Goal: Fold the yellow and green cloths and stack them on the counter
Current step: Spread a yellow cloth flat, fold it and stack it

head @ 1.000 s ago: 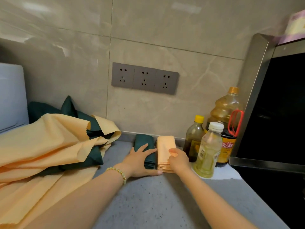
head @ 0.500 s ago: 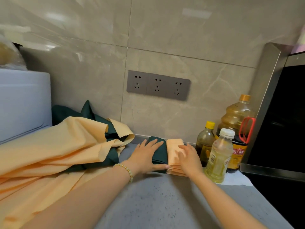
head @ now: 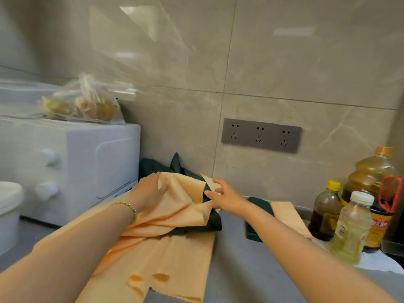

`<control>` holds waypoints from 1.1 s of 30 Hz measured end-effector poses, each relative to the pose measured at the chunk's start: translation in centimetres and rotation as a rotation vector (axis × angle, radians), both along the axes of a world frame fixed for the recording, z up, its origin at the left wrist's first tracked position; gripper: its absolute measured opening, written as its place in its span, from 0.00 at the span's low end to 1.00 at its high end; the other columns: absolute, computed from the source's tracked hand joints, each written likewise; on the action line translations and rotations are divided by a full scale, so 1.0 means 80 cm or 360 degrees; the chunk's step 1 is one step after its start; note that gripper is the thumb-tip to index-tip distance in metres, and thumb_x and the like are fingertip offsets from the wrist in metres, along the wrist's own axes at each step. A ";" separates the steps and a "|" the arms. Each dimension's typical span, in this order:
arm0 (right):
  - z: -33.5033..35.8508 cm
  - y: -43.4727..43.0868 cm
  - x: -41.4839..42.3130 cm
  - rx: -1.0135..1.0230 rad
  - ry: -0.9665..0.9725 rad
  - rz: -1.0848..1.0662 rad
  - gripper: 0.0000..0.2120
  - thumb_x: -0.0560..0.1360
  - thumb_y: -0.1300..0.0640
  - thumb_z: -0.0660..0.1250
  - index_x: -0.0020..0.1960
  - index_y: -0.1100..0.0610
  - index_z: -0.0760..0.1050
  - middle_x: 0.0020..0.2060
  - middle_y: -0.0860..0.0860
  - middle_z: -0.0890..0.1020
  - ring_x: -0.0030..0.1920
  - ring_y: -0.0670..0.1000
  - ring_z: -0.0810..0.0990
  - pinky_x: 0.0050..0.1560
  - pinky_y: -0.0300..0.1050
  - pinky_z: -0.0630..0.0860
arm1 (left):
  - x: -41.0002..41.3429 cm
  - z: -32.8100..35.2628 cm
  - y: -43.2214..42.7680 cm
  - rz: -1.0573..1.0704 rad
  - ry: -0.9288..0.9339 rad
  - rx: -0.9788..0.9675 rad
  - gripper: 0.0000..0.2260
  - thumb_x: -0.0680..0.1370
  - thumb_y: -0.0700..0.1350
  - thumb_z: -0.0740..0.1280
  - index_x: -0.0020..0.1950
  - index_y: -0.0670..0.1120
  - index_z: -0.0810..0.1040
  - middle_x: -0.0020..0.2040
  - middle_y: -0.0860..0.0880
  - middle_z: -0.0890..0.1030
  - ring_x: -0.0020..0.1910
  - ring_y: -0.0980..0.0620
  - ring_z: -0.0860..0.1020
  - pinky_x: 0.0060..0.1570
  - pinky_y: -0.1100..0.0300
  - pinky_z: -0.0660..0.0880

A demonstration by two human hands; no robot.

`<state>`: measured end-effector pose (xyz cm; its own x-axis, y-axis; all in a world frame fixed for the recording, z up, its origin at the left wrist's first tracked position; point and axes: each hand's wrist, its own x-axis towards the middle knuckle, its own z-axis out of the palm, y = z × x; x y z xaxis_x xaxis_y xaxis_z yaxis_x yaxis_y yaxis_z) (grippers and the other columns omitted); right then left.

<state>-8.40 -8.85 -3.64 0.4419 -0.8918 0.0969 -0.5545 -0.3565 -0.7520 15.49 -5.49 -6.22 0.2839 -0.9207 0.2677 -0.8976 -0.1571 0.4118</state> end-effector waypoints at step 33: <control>0.158 0.163 -0.043 -0.0252 0.0105 -0.0047 0.15 0.80 0.51 0.59 0.61 0.59 0.74 0.54 0.53 0.78 0.54 0.51 0.75 0.52 0.44 0.71 | -0.126 0.196 0.146 -0.0858 0.0088 -0.0778 0.09 0.76 0.35 0.62 0.48 0.49 0.73 0.46 0.49 0.79 0.44 0.50 0.76 0.42 0.52 0.74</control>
<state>-11.84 4.20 8.97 0.4257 -0.8804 0.2088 -0.6130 -0.4503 -0.6492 5.38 6.22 9.43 -0.1502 -0.7154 0.6824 -0.7744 0.5142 0.3687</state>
